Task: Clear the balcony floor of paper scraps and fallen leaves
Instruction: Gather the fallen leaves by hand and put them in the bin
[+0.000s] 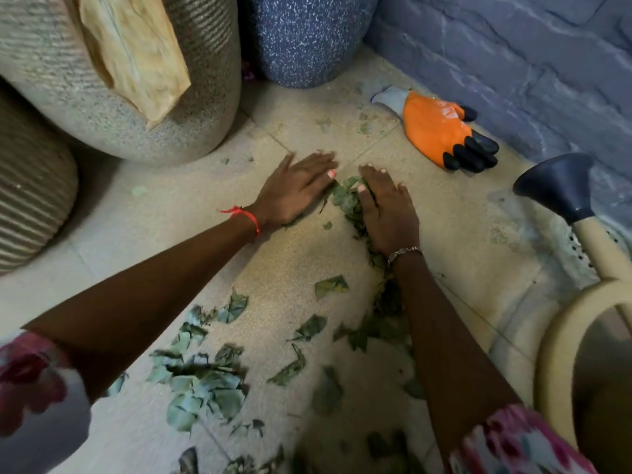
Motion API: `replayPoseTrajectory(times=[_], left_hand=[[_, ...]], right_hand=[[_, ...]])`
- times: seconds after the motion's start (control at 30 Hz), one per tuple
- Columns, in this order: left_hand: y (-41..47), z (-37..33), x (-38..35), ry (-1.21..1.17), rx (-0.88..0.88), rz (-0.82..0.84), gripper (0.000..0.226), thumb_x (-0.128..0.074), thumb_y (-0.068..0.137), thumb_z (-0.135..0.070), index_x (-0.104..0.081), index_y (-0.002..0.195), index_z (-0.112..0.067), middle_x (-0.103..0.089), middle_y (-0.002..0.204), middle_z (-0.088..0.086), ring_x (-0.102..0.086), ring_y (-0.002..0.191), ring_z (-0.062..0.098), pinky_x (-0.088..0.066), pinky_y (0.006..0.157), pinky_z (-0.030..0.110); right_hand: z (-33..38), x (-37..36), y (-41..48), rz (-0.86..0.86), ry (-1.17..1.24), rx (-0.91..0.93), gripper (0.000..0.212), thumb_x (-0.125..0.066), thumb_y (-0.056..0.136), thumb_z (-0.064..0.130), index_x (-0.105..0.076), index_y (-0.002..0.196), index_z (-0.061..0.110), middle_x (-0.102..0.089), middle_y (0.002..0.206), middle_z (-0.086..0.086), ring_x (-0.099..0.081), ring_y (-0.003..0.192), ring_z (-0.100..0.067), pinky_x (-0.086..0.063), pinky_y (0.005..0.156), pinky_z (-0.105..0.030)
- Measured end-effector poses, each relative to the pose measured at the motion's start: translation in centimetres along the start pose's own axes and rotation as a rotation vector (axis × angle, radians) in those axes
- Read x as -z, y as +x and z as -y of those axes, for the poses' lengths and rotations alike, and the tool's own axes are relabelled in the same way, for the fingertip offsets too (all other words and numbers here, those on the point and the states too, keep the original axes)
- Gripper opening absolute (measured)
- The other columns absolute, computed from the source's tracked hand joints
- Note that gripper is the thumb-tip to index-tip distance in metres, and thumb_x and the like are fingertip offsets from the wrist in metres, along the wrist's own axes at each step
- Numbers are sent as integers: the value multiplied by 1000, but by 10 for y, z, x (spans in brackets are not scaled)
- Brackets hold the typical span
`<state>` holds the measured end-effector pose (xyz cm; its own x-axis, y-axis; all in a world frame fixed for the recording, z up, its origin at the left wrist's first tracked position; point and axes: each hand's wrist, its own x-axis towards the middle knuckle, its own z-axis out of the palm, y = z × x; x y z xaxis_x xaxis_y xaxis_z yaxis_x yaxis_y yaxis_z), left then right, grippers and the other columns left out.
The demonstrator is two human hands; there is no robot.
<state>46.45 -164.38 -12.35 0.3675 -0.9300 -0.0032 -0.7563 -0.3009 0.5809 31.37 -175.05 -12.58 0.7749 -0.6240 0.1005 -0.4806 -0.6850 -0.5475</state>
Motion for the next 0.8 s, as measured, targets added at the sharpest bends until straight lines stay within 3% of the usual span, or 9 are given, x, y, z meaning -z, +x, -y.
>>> replayPoseTrajectory(times=[0.1, 0.23, 0.33, 0.4, 0.47, 0.53, 0.6, 0.67, 0.8], left_hand=[[-22, -21, -14, -81, -58, -22, 56, -21, 96, -42, -39, 143, -17, -33, 152, -1, -24, 142, 10, -4, 116, 29], [-62, -44, -20, -379, 32, -150, 47, -34, 94, -38, -53, 131, -15, -52, 138, 1, -47, 126, 14, -34, 108, 28], [-98, -52, -14, -555, 63, -125, 41, -37, 94, -34, -58, 124, -15, -60, 127, 0, -55, 115, 7, -40, 100, 21], [-119, -50, -8, -683, 75, -71, 37, -39, 95, -33, -61, 118, -16, -63, 121, 0, -58, 111, 7, -43, 98, 21], [-136, -45, -1, -798, 103, -60, 33, -43, 96, -30, -60, 120, -14, -59, 128, 4, -55, 118, 10, -40, 104, 27], [-147, -40, 5, -692, 134, -93, 34, -42, 99, -25, -54, 128, -12, -49, 140, 5, -43, 129, 7, -30, 109, 21], [-154, -35, 7, -464, 131, -93, 45, -37, 97, -33, -48, 135, -11, -40, 146, 2, -27, 137, 5, -17, 115, 24], [-163, -32, 7, -304, 117, -74, 56, -33, 93, -42, -43, 139, -11, -36, 149, 2, -19, 135, 1, -6, 116, 30], [-182, -35, 1, -218, 125, -64, 54, -36, 98, -38, -32, 144, -10, -35, 150, 6, -30, 131, 8, -10, 119, 43]], right_hand=[[6, -2, -5, 83, 56, -10, 43, -28, 101, 27, -37, 142, 20, -32, 151, 1, -22, 142, -13, -6, 115, -29], [32, -9, -38, 125, 201, -30, 55, -21, 92, 33, -40, 141, 16, -37, 148, -2, -30, 139, -14, -10, 114, -27], [47, -2, -69, 143, 340, -116, 42, -31, 100, 29, -55, 129, 10, -55, 132, -14, -49, 125, -26, -31, 108, -33], [54, 11, -84, 154, 499, -176, 34, -39, 100, 26, -65, 115, 11, -64, 111, -23, -59, 103, -35, -46, 92, -41], [56, 23, -102, 0, 603, -222, 30, -43, 98, 24, -64, 117, 14, -65, 107, -23, -58, 94, -36, -49, 82, -39], [52, 31, -122, -204, 550, -275, 33, -42, 98, 27, -63, 118, 10, -68, 106, -16, -62, 86, -27, -49, 74, -26], [42, 33, -146, -301, 414, -307, 55, -32, 93, 46, -62, 118, 6, -66, 108, -11, -59, 93, -19, -46, 80, -24], [30, 27, -169, -259, 277, -392, 73, -21, 87, 60, -52, 128, 8, -54, 130, -14, -50, 120, -25, -40, 101, -38], [31, 6, -197, -181, 7, -407, 71, -23, 89, 53, -29, 144, 10, -24, 153, -12, -17, 143, -23, -10, 118, -38]])
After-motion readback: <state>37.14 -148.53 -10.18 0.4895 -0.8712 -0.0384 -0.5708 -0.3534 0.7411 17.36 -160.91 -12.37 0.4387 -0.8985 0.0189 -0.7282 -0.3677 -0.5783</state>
